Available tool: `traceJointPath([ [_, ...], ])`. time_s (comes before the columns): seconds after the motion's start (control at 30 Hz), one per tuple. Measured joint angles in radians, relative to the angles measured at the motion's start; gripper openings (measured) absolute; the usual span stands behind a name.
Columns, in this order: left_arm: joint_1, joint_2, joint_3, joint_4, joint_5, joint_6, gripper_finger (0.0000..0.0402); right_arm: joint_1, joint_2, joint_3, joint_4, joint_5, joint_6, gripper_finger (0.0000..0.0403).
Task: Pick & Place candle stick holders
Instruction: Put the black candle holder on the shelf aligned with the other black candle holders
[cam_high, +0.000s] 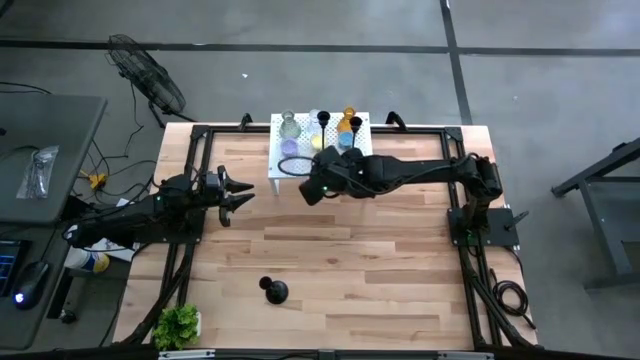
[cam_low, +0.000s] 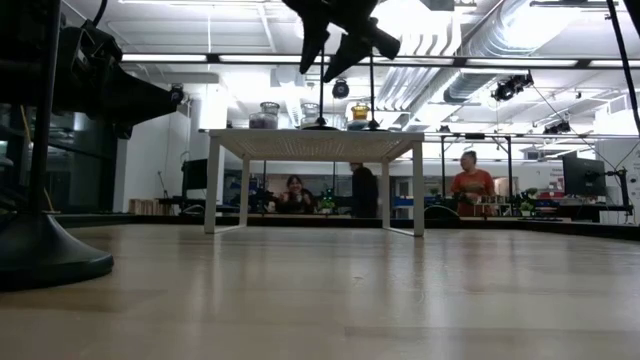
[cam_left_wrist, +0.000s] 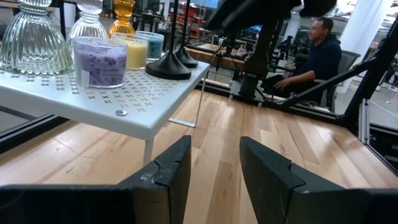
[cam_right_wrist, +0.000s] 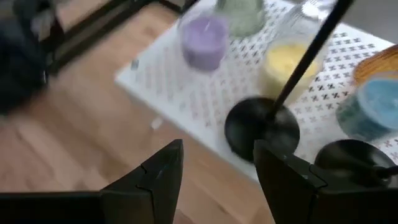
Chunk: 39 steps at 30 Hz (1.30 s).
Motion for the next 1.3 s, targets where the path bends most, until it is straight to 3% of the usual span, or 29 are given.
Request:
traceJointPath([
  [0.27,0.0,0.0,0.0,0.0,0.0,0.0,0.0134,0.038,-0.051,-0.098,0.056,-0.119,-0.143,0.0189],
  [0.5,0.0,0.0,0.0,0.0,0.0,0.0,0.0134,0.056,-0.155,-0.304,0.265,-0.249,-0.145,0.0189],
  [0.7,0.0,0.0,0.0,0.0,0.0,0.0,0.0134,0.068,-0.259,-0.509,0.456,-0.273,-0.147,0.0185],
  [1.03,0.0,0.0,0.0,0.0,0.0,0.0,0.0134,0.071,-0.478,-0.821,0.647,-0.286,-0.195,0.0124],
  [1.3,0.0,0.0,0.0,0.0,0.0,0.0,0.0134,0.071,-0.742,-1.081,0.743,-0.286,-0.283,0.0073],
])
